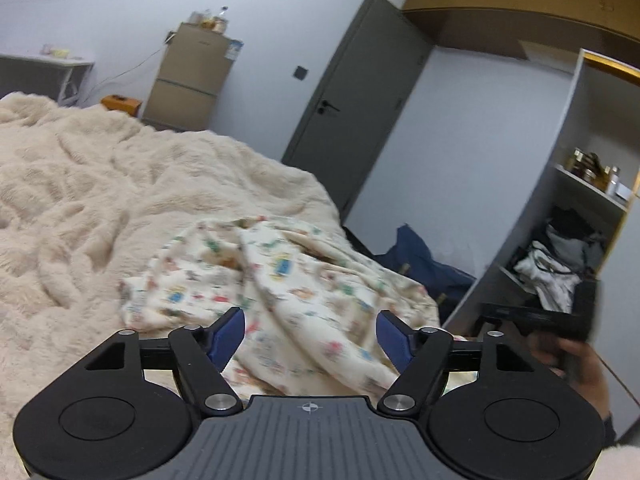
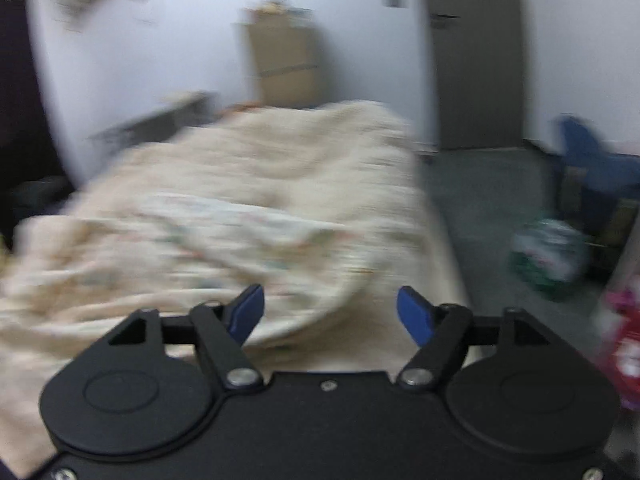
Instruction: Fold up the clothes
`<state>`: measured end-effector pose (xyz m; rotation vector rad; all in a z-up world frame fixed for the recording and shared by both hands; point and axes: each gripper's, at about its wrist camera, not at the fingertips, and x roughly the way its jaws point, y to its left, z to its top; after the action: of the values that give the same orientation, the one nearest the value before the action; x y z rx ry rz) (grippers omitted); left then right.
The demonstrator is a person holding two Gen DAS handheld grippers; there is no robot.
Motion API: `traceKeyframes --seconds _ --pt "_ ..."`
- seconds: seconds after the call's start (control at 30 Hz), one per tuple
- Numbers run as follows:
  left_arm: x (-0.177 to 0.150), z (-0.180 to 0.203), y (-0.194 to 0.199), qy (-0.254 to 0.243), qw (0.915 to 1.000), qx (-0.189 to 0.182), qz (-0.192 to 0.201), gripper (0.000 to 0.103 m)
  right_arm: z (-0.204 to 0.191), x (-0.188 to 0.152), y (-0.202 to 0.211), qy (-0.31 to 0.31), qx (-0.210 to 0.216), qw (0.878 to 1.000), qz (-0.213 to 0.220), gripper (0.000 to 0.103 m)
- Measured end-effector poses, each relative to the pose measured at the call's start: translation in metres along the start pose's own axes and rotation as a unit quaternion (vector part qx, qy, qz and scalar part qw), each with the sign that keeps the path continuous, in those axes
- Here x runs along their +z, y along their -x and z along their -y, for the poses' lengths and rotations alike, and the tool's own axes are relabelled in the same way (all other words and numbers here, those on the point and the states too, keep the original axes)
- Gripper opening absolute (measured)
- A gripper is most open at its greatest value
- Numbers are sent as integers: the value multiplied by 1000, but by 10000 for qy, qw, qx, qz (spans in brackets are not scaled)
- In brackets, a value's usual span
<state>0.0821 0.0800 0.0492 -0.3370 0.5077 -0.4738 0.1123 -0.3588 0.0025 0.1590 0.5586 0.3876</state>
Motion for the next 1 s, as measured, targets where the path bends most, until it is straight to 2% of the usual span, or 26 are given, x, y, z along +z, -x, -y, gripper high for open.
traceKeyframes --seconds 0.1,0.2,0.27,0.33,0.4,0.5,0.57,0.6,0.63,0.67,0.7,0.77,0.87,1.0 --pt "7 -15 -13 59 9997 152 -156 72 -20 -2 9 272 388 9989 -38 82" --pt "16 -24 -27 109 9991 217 -362 72 -34 -13 7 353 416 9983 -183 81" --pt "23 -28 -39 201 9985 57 -513 75 -34 -26 3 232 426 9985 -270 81" --pt "35 -32 -54 420 9959 -404 -692 79 -33 -38 3 109 486 9982 -323 80" --pt "45 -34 -67 612 9935 -609 -746 79 -27 -52 0 -249 603 9969 -432 78" --pt "58 -40 -98 965 9903 -578 -819 79 -24 -63 -1 -573 743 9942 -529 65" --pt "60 -42 -123 981 9888 -468 -1020 78 -23 -66 -8 -701 910 9911 -674 49" --pt "59 -44 -135 960 9882 -404 -1126 73 -23 -68 -11 -727 1025 9894 -727 44" --pt "57 -46 -140 961 9881 -345 -1154 46 -25 -71 -12 -725 1068 9891 -714 32" --pt "54 -48 -141 985 9883 -296 -1126 16 -26 -71 -12 -703 1068 9894 -690 26" --pt "51 -51 -143 1009 9885 -247 -1099 6 -28 -72 -8 -610 1028 9911 -586 23" --pt "47 -55 -139 1052 9893 -210 -984 5 -28 -70 -1 -529 881 9939 -395 18" --pt "49 -51 -102 1032 9924 -402 -527 4 -20 -61 17 -531 769 9956 -49 15" --pt "58 -21 -4 639 9949 -575 524 3 -3 -48 52 -596 533 9958 437 15"
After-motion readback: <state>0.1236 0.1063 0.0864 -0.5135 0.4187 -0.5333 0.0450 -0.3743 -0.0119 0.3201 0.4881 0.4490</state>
